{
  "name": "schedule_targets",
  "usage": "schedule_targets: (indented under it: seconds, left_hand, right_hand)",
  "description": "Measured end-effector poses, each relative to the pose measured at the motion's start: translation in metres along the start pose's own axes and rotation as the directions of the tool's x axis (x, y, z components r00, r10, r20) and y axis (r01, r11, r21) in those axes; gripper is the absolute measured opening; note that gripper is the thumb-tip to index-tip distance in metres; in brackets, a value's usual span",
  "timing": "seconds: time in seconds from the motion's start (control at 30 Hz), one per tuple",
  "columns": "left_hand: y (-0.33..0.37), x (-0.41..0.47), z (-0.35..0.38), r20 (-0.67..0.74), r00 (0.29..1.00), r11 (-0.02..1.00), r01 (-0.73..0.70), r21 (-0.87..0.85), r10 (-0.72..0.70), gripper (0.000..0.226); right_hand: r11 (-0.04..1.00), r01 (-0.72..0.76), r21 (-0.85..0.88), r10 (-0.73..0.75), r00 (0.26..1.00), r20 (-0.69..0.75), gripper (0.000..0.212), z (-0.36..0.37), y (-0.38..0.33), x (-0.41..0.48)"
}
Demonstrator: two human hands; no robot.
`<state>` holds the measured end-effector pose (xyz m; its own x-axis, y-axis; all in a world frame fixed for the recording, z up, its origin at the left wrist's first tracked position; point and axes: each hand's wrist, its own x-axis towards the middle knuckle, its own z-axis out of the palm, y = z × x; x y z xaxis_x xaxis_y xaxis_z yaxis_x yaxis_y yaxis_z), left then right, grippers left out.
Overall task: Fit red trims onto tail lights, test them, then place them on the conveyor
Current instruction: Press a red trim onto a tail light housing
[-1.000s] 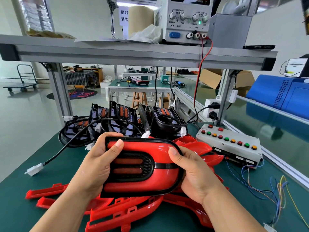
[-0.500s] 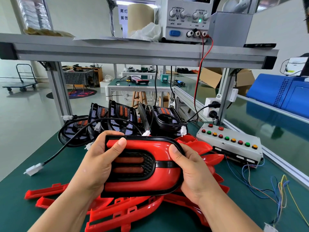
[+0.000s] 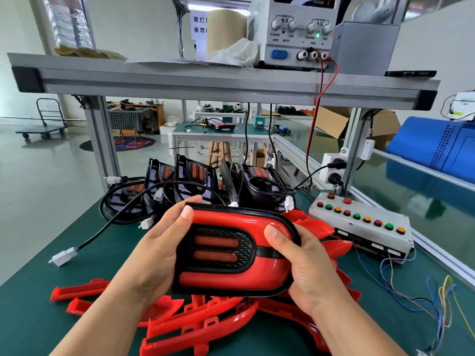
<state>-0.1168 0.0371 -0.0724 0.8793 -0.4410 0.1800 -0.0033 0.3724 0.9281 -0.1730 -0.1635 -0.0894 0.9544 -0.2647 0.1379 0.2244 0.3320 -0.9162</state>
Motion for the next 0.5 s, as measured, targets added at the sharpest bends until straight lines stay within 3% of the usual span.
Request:
schedule_targets:
  seconds: [0.1,0.5]
  left_hand:
    - [-0.002,-0.001,-0.002,0.006,1.000,0.998,0.003,0.056,-0.004,0.041]
    - [-0.008,0.002,0.008,-0.097,0.985,0.976,-0.123,0.178,0.142,0.037]
  right_hand:
    - [1.000,0.007,0.004,-0.007,1.000,-0.007,0.054,0.000,0.000,0.000]
    - [0.997,0.056,-0.050,-0.055,0.998,0.012,0.035,0.005,0.005,-0.003]
